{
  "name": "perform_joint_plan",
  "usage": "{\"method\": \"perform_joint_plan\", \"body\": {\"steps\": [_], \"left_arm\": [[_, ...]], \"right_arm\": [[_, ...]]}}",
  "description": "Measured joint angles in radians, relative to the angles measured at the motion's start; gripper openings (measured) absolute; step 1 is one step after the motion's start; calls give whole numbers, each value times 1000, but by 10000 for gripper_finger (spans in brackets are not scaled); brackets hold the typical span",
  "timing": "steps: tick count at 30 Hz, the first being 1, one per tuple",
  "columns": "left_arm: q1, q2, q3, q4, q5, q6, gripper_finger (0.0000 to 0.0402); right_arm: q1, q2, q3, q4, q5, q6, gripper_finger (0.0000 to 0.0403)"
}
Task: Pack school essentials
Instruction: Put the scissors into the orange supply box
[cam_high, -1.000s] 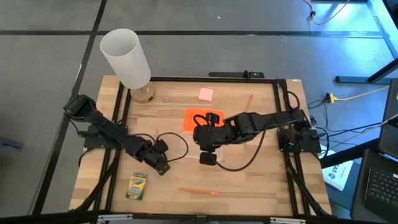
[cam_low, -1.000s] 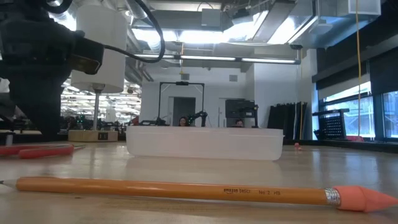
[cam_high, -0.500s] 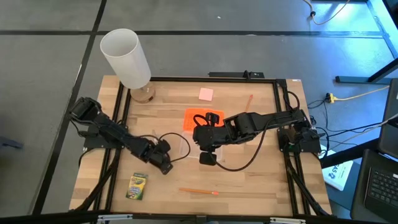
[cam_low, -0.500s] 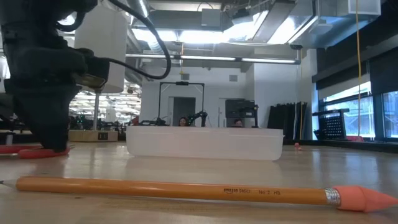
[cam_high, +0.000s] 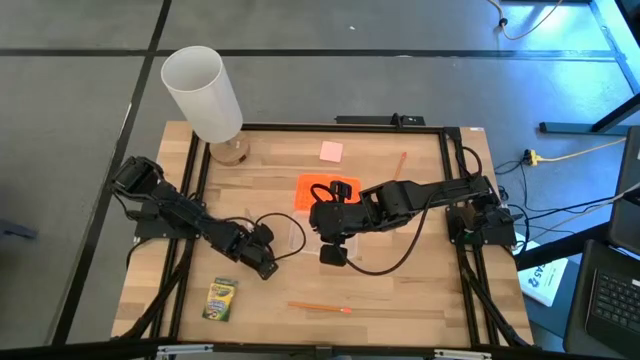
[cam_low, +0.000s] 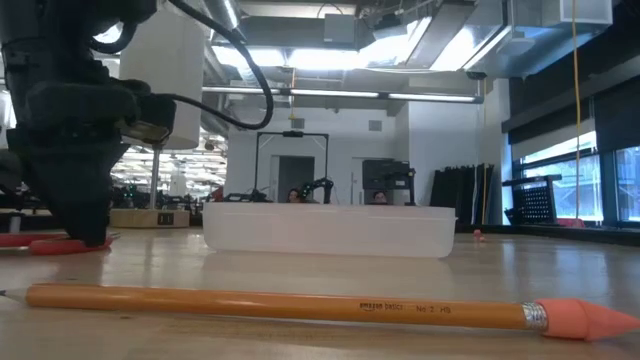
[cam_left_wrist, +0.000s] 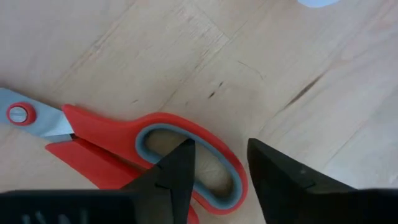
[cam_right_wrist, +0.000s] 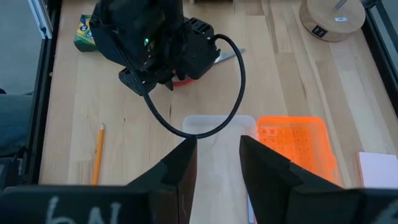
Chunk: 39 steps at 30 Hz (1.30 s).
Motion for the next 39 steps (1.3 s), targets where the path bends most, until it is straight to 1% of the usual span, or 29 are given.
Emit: {"method": "perform_joint_plan", "body": {"steps": [6, 13, 20, 25, 33, 39], "left_arm": [[4, 1, 0, -20, 6, -35, 106], [5, 2, 0, -32, 39, -78, 102], [5, 0, 3, -101, 162, -154, 101], [2, 0, 3, -146, 226, -161, 101], [-7, 1, 3, -172, 226, -154, 96], [-31, 3, 3, -179, 187, -176, 59]], "right_arm": [[0, 0, 0, 0, 0, 1, 123], [0, 0, 0, 0, 0, 0, 123], [0, 0, 0, 0, 0, 1, 123], [0, 0, 0, 0, 0, 0, 123], [0, 0, 0, -1, 0, -1, 123], [0, 0, 0, 0, 0, 0, 123]]}}
